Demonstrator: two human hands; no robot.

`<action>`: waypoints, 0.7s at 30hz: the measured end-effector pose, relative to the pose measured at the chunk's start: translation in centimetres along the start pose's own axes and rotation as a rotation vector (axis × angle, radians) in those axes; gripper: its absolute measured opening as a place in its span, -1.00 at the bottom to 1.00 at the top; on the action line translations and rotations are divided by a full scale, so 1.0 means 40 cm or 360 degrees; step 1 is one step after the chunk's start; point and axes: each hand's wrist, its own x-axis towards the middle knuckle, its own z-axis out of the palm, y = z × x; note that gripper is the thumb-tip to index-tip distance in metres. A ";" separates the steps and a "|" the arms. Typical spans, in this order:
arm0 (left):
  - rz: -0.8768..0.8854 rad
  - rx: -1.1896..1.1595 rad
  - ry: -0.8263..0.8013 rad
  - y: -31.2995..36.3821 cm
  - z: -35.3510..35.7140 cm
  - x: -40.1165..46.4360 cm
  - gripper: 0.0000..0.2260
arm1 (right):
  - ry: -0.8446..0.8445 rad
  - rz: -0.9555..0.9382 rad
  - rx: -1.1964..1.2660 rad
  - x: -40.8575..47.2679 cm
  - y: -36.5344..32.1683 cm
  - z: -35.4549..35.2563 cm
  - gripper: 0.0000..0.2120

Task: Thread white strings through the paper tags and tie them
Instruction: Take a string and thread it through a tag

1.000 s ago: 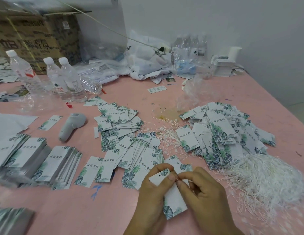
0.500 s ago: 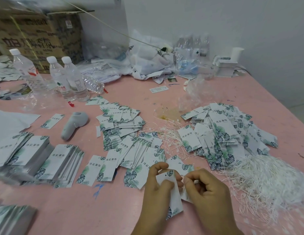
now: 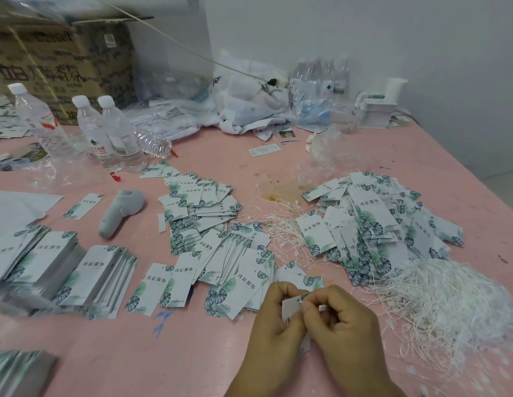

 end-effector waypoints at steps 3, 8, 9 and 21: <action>0.0000 0.0000 0.0001 -0.002 0.000 0.003 -0.69 | 0.0004 0.0011 -0.0009 0.000 -0.001 0.001 -0.86; 0.0017 -0.0025 0.0026 -0.010 0.001 0.003 -0.80 | 0.0023 -0.0001 0.0008 0.000 0.002 0.002 -0.85; 0.0025 -0.0018 0.0026 -0.011 0.000 0.002 -0.85 | 0.0027 -0.0003 0.0018 -0.001 0.005 0.002 -0.86; -0.0040 -0.0045 -0.0042 0.000 -0.006 -0.002 -0.83 | 0.0055 0.0041 -0.0014 -0.001 0.022 0.002 -0.86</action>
